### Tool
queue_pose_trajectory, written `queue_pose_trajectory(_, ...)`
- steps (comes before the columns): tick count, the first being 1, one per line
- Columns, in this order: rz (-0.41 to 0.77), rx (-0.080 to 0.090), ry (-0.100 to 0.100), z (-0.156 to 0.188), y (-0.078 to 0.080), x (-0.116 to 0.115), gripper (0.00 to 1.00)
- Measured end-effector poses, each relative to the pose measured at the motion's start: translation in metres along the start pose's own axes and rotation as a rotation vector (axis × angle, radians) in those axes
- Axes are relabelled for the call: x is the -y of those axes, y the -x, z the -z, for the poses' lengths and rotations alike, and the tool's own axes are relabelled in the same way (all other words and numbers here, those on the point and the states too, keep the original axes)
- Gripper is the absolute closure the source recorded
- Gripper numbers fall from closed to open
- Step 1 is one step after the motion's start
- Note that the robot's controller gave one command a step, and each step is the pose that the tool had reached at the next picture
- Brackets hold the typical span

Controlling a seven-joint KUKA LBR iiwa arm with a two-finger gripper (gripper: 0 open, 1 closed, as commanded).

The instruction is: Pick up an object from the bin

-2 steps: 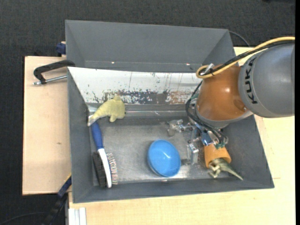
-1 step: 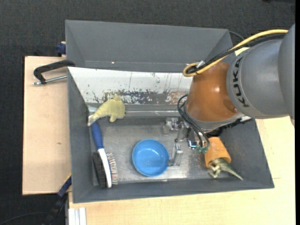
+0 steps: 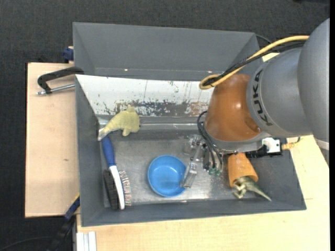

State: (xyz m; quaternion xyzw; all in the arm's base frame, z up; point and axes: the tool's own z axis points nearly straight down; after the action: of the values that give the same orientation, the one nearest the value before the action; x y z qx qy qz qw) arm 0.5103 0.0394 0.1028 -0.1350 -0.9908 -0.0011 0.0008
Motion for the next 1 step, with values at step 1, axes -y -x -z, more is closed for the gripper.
queue_pose_trajectory(1,0.000,0.003,-0.001,0.0003,0.0007,0.0004,1.00)
